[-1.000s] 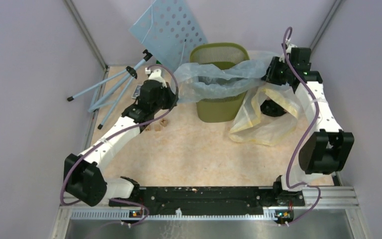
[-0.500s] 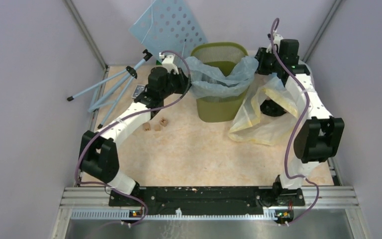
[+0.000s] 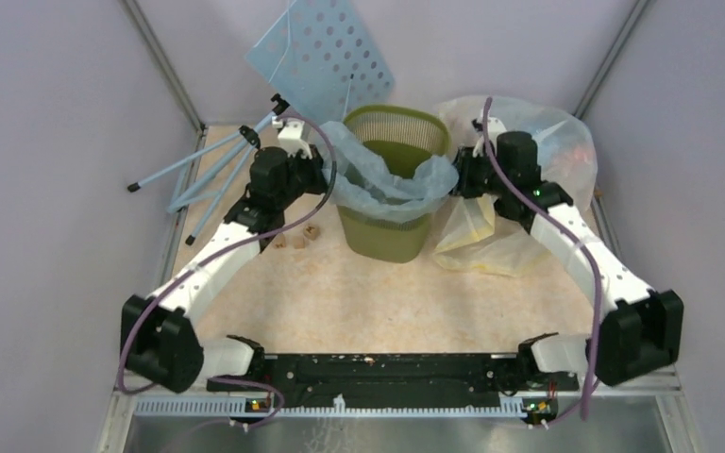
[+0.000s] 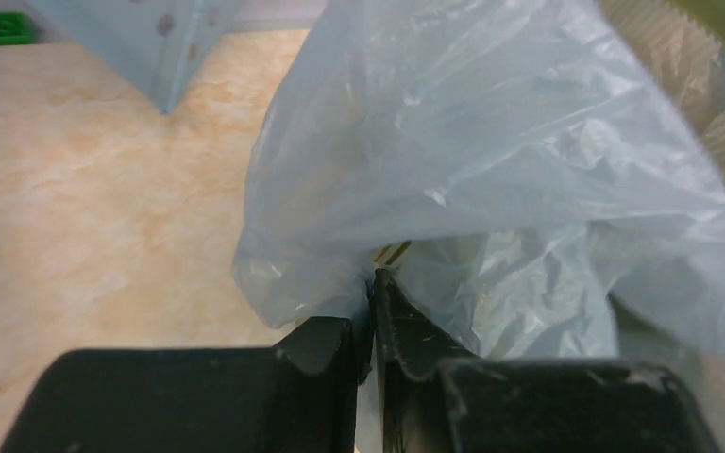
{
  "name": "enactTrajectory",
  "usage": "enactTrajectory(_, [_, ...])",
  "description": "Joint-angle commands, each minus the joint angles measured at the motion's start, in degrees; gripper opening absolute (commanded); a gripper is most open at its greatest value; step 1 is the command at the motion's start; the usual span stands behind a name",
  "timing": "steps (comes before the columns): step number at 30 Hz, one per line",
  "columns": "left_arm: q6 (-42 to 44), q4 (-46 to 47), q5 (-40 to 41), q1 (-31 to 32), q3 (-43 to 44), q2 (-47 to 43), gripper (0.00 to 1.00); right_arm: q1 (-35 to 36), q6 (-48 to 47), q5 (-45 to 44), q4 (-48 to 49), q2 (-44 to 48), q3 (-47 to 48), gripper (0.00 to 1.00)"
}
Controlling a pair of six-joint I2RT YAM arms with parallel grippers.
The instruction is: Put the trash bags into the trash bin
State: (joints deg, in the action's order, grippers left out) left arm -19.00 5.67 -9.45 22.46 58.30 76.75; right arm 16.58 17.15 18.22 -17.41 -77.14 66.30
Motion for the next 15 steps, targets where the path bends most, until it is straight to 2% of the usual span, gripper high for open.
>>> enactTrajectory(1, [1.9,-6.7,-1.7,1.1,0.3,-10.4,0.15,12.1,5.9,0.8,2.3,9.6,-4.8,0.34])
enactTrajectory(5, [4.5,-15.5,1.5,0.8,-0.4,-15.8,0.15,19.1,10.6,-3.9,1.3,16.1,-10.2,0.34])
enactTrajectory(10, [5.4,-18.5,1.2,0.2,-1.6,-16.7,0.14,19.5,9.9,-8.1,-2.2,17.8,-12.1,0.37])
enactTrajectory(13, [5.0,-18.8,0.1,-0.2,-1.9,-15.5,0.13,19.5,8.0,-10.1,-4.0,18.8,-10.8,0.45])
enactTrajectory(15, [4.7,-17.5,-0.1,-0.4,-3.1,-15.0,0.13,19.5,6.8,-11.2,-5.5,19.6,-9.1,0.56])
